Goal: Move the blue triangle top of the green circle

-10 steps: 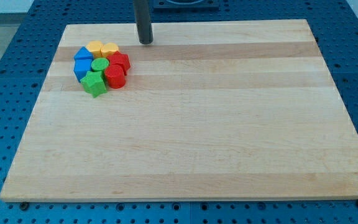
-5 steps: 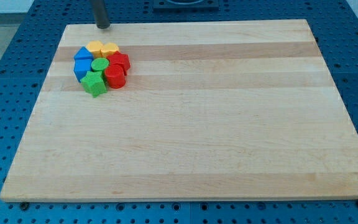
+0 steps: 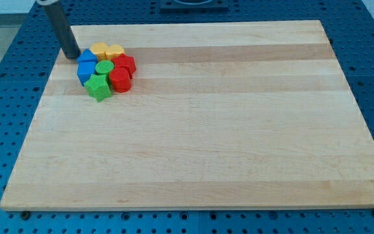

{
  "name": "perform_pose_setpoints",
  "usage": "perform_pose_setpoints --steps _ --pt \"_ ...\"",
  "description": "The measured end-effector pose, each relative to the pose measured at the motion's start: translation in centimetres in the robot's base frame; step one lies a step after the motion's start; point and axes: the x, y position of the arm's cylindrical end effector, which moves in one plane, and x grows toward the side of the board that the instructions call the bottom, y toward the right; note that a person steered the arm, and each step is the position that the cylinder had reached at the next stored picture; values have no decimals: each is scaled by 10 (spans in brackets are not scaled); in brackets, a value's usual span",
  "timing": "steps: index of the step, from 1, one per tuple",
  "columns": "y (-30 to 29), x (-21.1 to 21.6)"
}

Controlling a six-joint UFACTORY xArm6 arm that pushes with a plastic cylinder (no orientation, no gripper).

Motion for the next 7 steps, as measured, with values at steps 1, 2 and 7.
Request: perform_pose_setpoints --steps 1,2,7 --pt "10 16" --pt "18 16" --pt "-23 -14"
